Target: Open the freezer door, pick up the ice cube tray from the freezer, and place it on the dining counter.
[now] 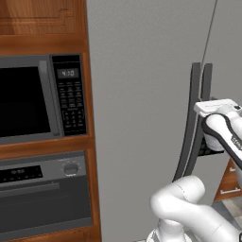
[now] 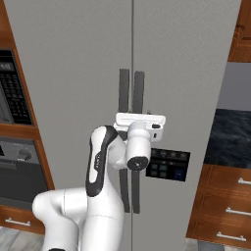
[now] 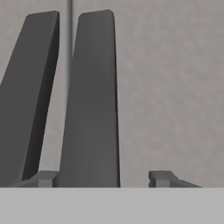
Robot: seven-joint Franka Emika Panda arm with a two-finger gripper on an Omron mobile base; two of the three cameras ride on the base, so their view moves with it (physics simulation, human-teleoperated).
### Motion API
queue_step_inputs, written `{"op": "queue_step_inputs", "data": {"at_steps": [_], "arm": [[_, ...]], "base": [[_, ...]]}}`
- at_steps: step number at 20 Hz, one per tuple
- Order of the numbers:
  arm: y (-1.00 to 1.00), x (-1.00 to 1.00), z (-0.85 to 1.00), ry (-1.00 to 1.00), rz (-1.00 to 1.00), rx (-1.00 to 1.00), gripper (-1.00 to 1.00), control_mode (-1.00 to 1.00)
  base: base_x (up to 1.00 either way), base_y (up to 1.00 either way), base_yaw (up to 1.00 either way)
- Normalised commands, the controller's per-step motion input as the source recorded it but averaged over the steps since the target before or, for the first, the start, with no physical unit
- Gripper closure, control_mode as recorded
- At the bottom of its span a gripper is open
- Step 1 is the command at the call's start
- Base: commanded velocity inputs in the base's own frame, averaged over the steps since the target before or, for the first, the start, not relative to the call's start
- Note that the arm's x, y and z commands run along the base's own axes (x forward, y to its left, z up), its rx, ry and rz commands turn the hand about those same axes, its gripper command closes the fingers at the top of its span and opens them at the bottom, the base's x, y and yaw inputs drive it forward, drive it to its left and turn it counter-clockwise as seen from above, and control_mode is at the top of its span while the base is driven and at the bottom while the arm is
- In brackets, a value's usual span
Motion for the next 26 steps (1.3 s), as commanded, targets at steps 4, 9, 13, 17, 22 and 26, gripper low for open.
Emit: {"op": "queue_step_inputs", "data": {"at_steps": [4, 9, 13, 17, 22, 26], "arm": [[0.0, 0.0, 0.0, 0.0, 0.0, 0.0, 1.0, -1.0], [0.0, 0.0, 0.0, 0.0, 0.0, 0.0, 1.0, -1.0], [0.0, -0.19, 0.0, -0.01, 0.0, 0.0, 1.0, -1.0], [-0.13, -0.23, 0.0, 0.0, 0.01, 0.0, 1.0, -1.0], [-0.29, -0.16, 0.0, 0.0, 0.03, 0.0, 1.0, -1.0], [-0.41, -0.22, 0.01, 0.0, 0.05, 0.0, 1.0, -1.0]], "base": [[0.0, 0.0, 0.0], [0.0, 0.0, 0.0], [0.0, 0.0, 0.0], [0.0, 0.0, 0.0], [0.0, 0.0, 0.0], [0.0, 0.0, 0.0]]}}
